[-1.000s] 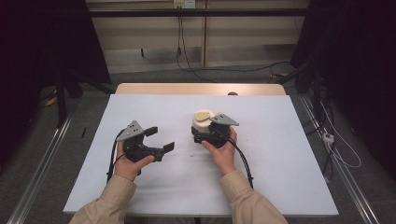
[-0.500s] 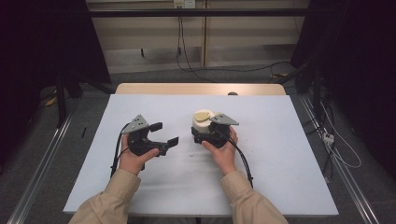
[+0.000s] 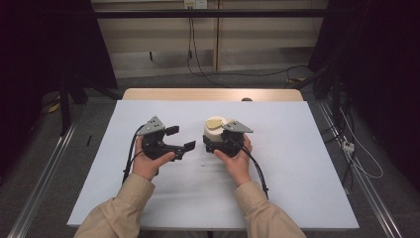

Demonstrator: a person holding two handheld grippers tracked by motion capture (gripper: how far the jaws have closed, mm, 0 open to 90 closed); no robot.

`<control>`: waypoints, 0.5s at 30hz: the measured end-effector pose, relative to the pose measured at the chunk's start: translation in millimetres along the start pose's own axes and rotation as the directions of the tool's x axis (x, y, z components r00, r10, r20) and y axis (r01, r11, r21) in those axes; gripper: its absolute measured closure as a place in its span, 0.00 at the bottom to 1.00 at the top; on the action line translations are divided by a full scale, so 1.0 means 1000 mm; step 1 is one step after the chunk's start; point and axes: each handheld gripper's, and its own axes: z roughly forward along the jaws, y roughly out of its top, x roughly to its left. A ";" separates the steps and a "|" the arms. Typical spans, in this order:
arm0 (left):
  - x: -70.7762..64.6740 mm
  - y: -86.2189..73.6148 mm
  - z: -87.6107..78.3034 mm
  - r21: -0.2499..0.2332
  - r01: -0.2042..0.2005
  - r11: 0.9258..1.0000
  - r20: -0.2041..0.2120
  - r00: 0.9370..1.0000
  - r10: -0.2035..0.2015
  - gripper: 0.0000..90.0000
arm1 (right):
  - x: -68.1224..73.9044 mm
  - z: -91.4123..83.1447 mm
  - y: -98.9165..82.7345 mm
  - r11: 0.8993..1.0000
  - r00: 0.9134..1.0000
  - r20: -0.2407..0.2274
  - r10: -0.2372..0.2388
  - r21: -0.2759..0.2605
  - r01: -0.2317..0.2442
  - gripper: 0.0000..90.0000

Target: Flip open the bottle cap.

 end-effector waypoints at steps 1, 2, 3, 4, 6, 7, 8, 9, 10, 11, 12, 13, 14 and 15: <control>0.000 0.000 0.001 0.001 0.001 1.000 0.002 1.000 -0.001 0.11 | 0.000 0.000 0.000 1.000 1.000 0.000 0.001 0.001 -0.001 0.04; 0.000 0.001 0.002 0.005 -0.002 1.000 0.003 1.000 0.002 0.12 | 0.000 0.000 0.000 1.000 1.000 -0.001 0.001 0.000 -0.001 0.04; 0.000 0.001 0.003 0.005 -0.003 1.000 0.004 1.000 0.003 0.13 | 0.000 0.000 0.000 1.000 1.000 0.000 0.002 0.000 -0.002 0.04; 0.000 0.002 0.004 0.007 -0.002 1.000 0.004 1.000 0.002 0.13 | -0.001 0.000 0.000 1.000 1.000 -0.001 0.005 0.002 -0.005 0.04; 0.001 0.003 0.006 0.010 -0.007 1.000 0.003 1.000 0.007 0.15 | -0.001 0.000 0.000 1.000 1.000 -0.003 0.005 0.004 -0.005 0.04; 0.001 0.003 0.006 0.009 -0.009 1.000 0.003 1.000 0.009 0.17 | -0.001 0.000 0.000 1.000 1.000 -0.002 0.005 0.004 -0.005 0.04; 0.001 0.004 0.007 0.009 -0.010 1.000 0.000 1.000 0.010 0.19 | -0.001 0.000 0.000 1.000 1.000 -0.002 0.005 0.004 -0.005 0.04; 0.001 0.005 0.008 0.007 -0.013 1.000 -0.001 1.000 0.013 0.22 | -0.001 0.000 0.000 1.000 1.000 -0.002 0.004 0.005 -0.004 0.04; 0.002 0.005 0.008 0.008 -0.012 1.000 -0.003 1.000 0.013 0.26 | -0.001 0.000 -0.001 1.000 1.000 -0.002 0.004 0.004 -0.004 0.04; 0.003 0.006 0.009 0.009 -0.010 1.000 -0.001 1.000 0.010 0.30 | -0.001 0.000 -0.001 1.000 1.000 -0.001 0.003 0.004 -0.003 0.04; 0.004 0.006 0.010 0.014 -0.005 1.000 -0.002 1.000 0.005 0.34 | -0.001 0.000 0.000 1.000 1.000 -0.002 0.003 0.005 -0.003 0.04; 0.005 0.006 0.011 0.020 -0.003 1.000 -0.001 1.000 0.003 0.38 | -0.001 0.000 0.000 1.000 1.000 -0.002 0.003 0.006 -0.003 0.04; 0.005 0.006 0.012 0.023 -0.005 1.000 0.005 1.000 0.005 0.41 | -0.001 0.000 0.000 1.000 1.000 -0.004 0.003 0.006 -0.003 0.04; 0.005 0.006 0.013 0.026 -0.004 1.000 0.006 1.000 0.004 0.45 | -0.001 0.000 0.000 1.000 1.000 -0.004 0.003 0.006 -0.003 0.04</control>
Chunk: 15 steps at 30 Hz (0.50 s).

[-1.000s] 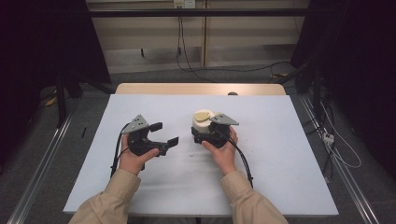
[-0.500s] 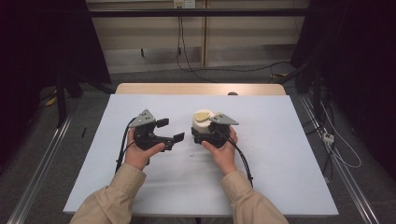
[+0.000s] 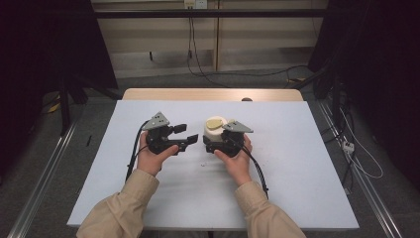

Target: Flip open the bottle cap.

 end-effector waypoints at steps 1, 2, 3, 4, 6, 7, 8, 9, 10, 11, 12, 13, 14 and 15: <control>0.000 0.000 0.001 0.004 0.000 1.000 0.002 1.000 0.000 0.48 | 0.000 0.000 0.000 1.000 1.000 0.000 -0.001 0.000 0.001 0.04; -0.001 0.001 0.001 0.006 -0.001 1.000 0.002 1.000 0.001 0.51 | 0.000 0.000 0.000 1.000 1.000 0.001 -0.001 0.000 0.001 0.04; -0.001 0.001 0.002 0.007 0.002 1.000 0.000 1.000 -0.002 0.53 | 0.000 0.000 0.000 1.000 1.000 0.000 -0.002 0.000 0.002 0.04; -0.001 0.001 0.003 0.009 0.003 1.000 0.001 1.000 -0.003 0.55 | 0.000 0.000 0.000 1.000 1.000 0.000 -0.002 0.000 0.002 0.04; -0.001 0.002 0.005 0.014 0.005 1.000 0.001 1.000 -0.005 0.61 | 0.000 0.000 0.000 1.000 1.000 0.001 -0.002 0.001 0.002 0.04; 0.000 0.002 0.006 0.017 0.004 1.000 0.001 1.000 -0.004 0.63 | 0.000 0.000 0.000 1.000 1.000 0.001 -0.001 0.001 0.001 0.04; 0.000 0.002 0.007 0.023 0.003 1.000 0.002 1.000 -0.003 0.66 | 0.000 0.000 0.000 1.000 1.000 0.001 0.000 0.001 0.000 0.04; 0.001 0.002 0.008 0.025 0.006 1.000 0.001 1.000 -0.006 0.70 | 0.000 0.000 0.000 1.000 1.000 0.002 0.002 0.002 -0.002 0.04; 0.001 0.002 0.010 0.031 0.005 0.999 0.002 1.000 -0.005 0.73 | 0.000 0.000 0.000 1.000 1.000 0.002 0.003 0.003 -0.003 0.04; 0.001 0.003 0.011 0.035 0.005 0.999 0.009 1.000 -0.006 0.76 | 0.000 0.000 0.000 1.000 1.000 0.002 0.002 0.003 -0.002 0.04; 0.001 0.003 0.013 0.040 0.002 0.999 0.015 1.000 -0.003 0.80 | 0.000 0.000 0.000 1.000 1.000 0.002 0.002 0.003 -0.002 0.04; 0.001 0.004 0.014 0.046 -0.002 0.999 0.016 1.000 0.001 0.83 | 0.000 0.000 0.000 1.000 1.000 0.002 0.002 0.003 -0.002 0.04; 0.000 0.004 0.016 0.054 -0.012 0.999 0.016 1.000 0.011 0.86 | 0.000 0.000 0.000 1.000 1.000 0.002 0.002 0.003 -0.002 0.04; 0.000 0.005 0.018 0.059 -0.014 0.998 0.019 1.000 0.012 0.89 | 0.000 0.000 0.000 1.000 1.000 0.003 0.002 0.003 -0.002 0.04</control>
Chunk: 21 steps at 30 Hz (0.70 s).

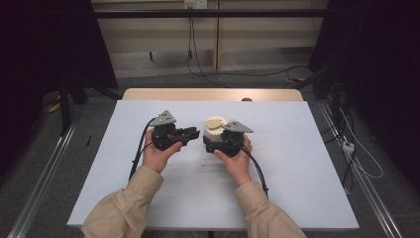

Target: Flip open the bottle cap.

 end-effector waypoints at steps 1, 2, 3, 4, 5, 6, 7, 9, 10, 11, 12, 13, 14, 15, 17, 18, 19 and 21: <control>0.000 0.001 0.002 0.005 -0.004 1.000 -0.002 1.000 0.004 0.91 | 0.000 0.000 0.000 1.000 1.000 0.000 0.000 0.000 0.000 0.04; -0.001 0.002 0.003 0.003 -0.005 1.000 -0.004 1.000 0.005 0.93 | 0.000 0.000 0.000 1.000 1.000 0.000 0.001 0.001 -0.001 0.04; -0.001 0.002 0.005 0.006 -0.007 1.000 -0.001 1.000 0.007 0.95 | 0.000 0.000 0.000 1.000 1.000 0.000 0.001 0.001 -0.001 0.04; -0.001 0.003 0.006 0.010 -0.011 1.000 -0.002 1.000 0.011 0.97 | 0.000 0.000 0.000 1.000 1.000 0.000 0.001 0.001 -0.001 0.04; -0.001 0.004 0.007 0.014 -0.014 1.000 -0.005 1.000 0.014 0.98 | 0.000 0.000 0.000 1.000 1.000 0.000 0.001 0.000 -0.001 0.04; -0.001 0.005 0.008 0.018 -0.015 1.000 -0.005 1.000 0.015 0.99 | 0.000 0.000 0.000 1.000 1.000 0.000 0.002 0.000 -0.002 0.04; -0.001 0.005 0.009 0.021 -0.012 1.000 -0.004 1.000 0.012 1.00 | 0.000 0.000 0.000 1.000 1.000 -0.001 0.003 0.001 -0.003 0.04; 0.000 0.006 0.011 0.027 -0.009 1.000 -0.008 1.000 0.009 1.00 | 0.000 0.000 0.000 1.000 1.000 -0.001 0.007 0.001 -0.007 0.04; 0.000 0.007 0.012 0.025 -0.006 1.000 -0.008 1.000 0.006 1.00 | 0.000 0.000 0.000 1.000 1.000 -0.001 0.010 0.001 -0.010 0.04; 0.000 0.007 0.014 0.029 -0.006 1.000 -0.008 1.000 0.006 1.00 | 0.000 0.000 0.000 1.000 1.000 -0.001 0.014 0.002 -0.014 0.04; 0.001 0.007 0.015 0.035 -0.008 0.999 -0.012 1.000 0.009 1.00 | 0.000 0.000 -0.001 1.000 1.000 -0.001 0.016 0.002 -0.016 0.04; 0.001 0.007 0.015 0.035 -0.008 0.999 -0.012 1.000 0.009 1.00 | 0.000 0.000 -0.001 1.000 1.000 -0.001 0.016 0.002 -0.016 0.04; 0.001 0.008 0.016 0.040 -0.006 0.999 -0.011 1.000 0.006 1.00 | 0.000 0.000 -0.001 1.000 1.000 -0.001 0.015 0.003 -0.015 0.04; 0.001 0.008 0.017 0.044 -0.009 0.999 -0.013 1.000 0.009 1.00 | 0.000 0.000 -0.001 1.000 1.000 0.000 0.015 0.003 -0.015 0.04; 0.002 0.009 0.019 0.050 -0.003 0.999 -0.012 1.000 0.003 1.00 | 0.000 0.000 0.000 1.000 1.000 0.001 0.015 0.003 -0.015 0.04; 0.002 0.009 0.019 0.051 -0.002 0.999 -0.015 1.000 0.002 1.00 | 0.000 0.000 0.000 1.000 1.000 0.001 0.015 0.004 -0.015 0.04; 0.003 0.009 0.020 0.051 0.000 0.999 -0.019 1.000 0.001 1.00 | 0.000 0.000 0.000 1.000 1.000 0.002 0.014 0.004 -0.014 0.04; 0.003 0.010 0.020 0.057 -0.001 0.998 -0.021 1.000 0.002 1.00 | 0.000 0.000 0.000 1.000 1.000 0.003 0.013 0.005 -0.013 0.04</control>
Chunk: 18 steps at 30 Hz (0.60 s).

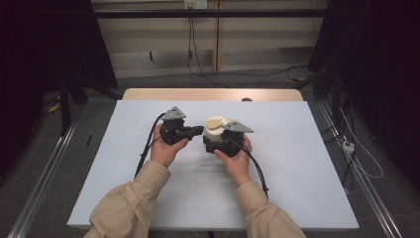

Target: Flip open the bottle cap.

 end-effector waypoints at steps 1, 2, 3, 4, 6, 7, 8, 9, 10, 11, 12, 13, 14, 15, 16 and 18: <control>0.000 0.000 0.001 0.000 -0.003 1.000 -0.002 1.000 0.003 1.00 | 0.000 0.000 0.000 1.000 1.000 0.001 0.000 0.000 0.000 0.04; -0.001 0.000 0.001 0.005 -0.009 1.000 -0.002 1.000 0.009 1.00 | 0.000 0.000 0.000 1.000 1.000 0.001 0.000 0.000 0.000 0.04; -0.001 -0.001 0.002 0.006 -0.011 1.000 -0.005 1.000 0.011 1.00 | 0.000 0.000 0.000 1.000 1.000 0.001 0.000 -0.001 0.000 0.04; -0.002 -0.001 0.002 0.004 -0.009 1.000 -0.006 1.000 0.009 1.00 | 0.000 0.000 0.000 1.000 1.000 0.001 -0.001 -0.001 0.001 0.04; -0.002 0.000 0.002 -0.007 0.001 1.000 -0.005 1.000 -0.001 1.00 | 0.000 0.000 0.000 1.000 1.000 0.002 -0.001 -0.001 0.001 0.04; -0.002 0.000 0.002 -0.006 -0.002 1.000 -0.008 1.000 0.002 1.00 | 0.000 0.000 0.000 1.000 1.000 0.003 -0.001 -0.001 0.001 0.04; -0.002 0.000 0.003 -0.004 -0.001 1.000 -0.009 1.000 0.001 1.00 | 0.000 0.000 0.000 1.000 1.000 0.003 -0.001 -0.001 0.001 0.04; -0.001 0.001 0.003 0.000 -0.003 1.000 -0.006 1.000 0.003 1.00 | 0.000 0.000 0.000 1.000 1.000 0.003 -0.001 -0.001 0.001 0.04; -0.001 0.001 0.003 0.004 -0.004 1.000 -0.009 1.000 0.004 1.00 | 0.000 0.000 0.000 1.000 1.000 0.003 -0.001 -0.001 0.001 0.04; -0.001 0.000 0.004 0.005 0.002 1.000 -0.009 1.000 -0.001 1.00 | 0.000 0.000 0.000 1.000 1.000 0.003 -0.001 -0.001 0.001 0.04; 0.000 0.000 0.004 0.006 0.001 1.000 -0.010 1.000 0.000 1.00 | 0.000 0.000 0.000 1.000 1.000 0.003 -0.001 -0.001 0.001 0.04; 0.000 0.000 0.005 0.006 0.002 1.000 -0.012 1.000 -0.002 1.00 | 0.000 0.000 0.000 1.000 1.000 0.004 -0.001 -0.001 0.001 0.04; 0.000 0.000 0.005 0.004 0.003 1.000 -0.013 1.000 -0.003 1.00 | 0.000 0.000 0.000 1.000 1.000 0.003 -0.001 -0.001 0.001 0.04; 0.000 0.000 0.005 0.004 0.001 1.000 -0.014 1.000 -0.001 1.00 | 0.000 0.000 0.000 1.000 1.000 0.004 -0.001 -0.001 0.001 0.04; 0.000 0.000 0.006 0.006 0.000 1.000 -0.012 1.000 0.000 1.00 | 0.001 0.000 0.000 1.000 1.000 0.005 0.000 -0.001 0.000 0.04; -0.001 0.000 0.007 0.008 -0.002 1.000 -0.010 1.000 0.002 1.00 | 0.000 0.000 0.000 1.000 1.000 0.004 0.000 -0.001 0.000 0.04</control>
